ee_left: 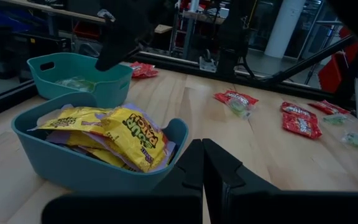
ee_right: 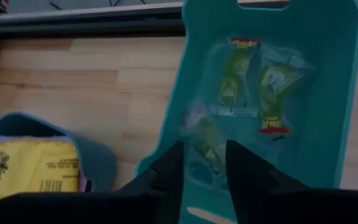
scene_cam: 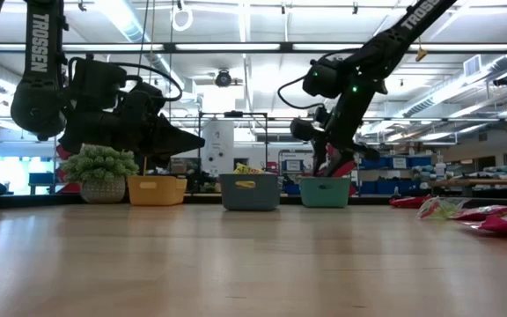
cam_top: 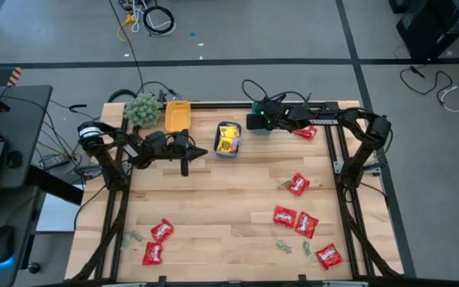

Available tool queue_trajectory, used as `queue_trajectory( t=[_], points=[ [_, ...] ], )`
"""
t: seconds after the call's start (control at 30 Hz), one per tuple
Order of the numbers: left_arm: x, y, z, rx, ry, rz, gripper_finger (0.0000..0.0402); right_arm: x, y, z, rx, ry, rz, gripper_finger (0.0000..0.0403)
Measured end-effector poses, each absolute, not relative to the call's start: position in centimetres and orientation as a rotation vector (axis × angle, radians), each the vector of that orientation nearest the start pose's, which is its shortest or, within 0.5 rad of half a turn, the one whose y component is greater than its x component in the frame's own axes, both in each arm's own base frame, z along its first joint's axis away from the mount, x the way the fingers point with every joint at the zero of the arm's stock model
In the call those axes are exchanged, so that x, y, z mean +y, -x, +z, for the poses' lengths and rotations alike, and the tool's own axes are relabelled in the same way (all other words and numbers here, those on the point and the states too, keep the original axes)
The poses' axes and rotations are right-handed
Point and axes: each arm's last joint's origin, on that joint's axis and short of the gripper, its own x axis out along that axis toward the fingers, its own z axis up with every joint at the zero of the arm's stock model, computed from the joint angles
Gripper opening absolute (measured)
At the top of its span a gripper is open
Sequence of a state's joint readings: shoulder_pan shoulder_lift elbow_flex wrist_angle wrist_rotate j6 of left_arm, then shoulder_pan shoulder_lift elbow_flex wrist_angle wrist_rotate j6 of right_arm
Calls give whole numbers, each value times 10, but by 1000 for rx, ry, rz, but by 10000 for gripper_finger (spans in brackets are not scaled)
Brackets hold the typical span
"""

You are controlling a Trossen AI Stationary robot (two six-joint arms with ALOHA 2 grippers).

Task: Sort candy
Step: Put the green gummy into the green bin

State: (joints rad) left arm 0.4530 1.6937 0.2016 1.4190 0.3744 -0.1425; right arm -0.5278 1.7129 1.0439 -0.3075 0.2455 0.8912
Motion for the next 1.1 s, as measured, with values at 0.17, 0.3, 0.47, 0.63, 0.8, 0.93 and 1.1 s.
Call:
queue_trajectory(
  t=[0.17, 0.3, 0.47, 0.63, 0.8, 0.93, 1.1],
  points=[
    [89, -208, 119, 61, 172, 83, 1, -174, -287, 194, 661, -805, -997, 145],
    [89, -208, 119, 61, 172, 83, 1, -151, -281, 216, 792, -659, -789, 134],
    [89, -208, 119, 61, 172, 83, 1, -90, -264, 238, 1046, -455, -534, 70],
    [89, -208, 119, 61, 171, 83, 1, -27, -249, 243, 1262, -309, -350, 39],
    [89, -208, 119, 63, 166, 83, 1, 17, -249, 231, 1381, -117, -237, 70],
    [89, -208, 119, 63, 166, 83, 1, 38, -258, 212, 1457, 4, -161, 117],
    [89, -208, 119, 65, 167, 83, 1, 47, -268, 181, 1585, 108, -117, 177]
  ],
)
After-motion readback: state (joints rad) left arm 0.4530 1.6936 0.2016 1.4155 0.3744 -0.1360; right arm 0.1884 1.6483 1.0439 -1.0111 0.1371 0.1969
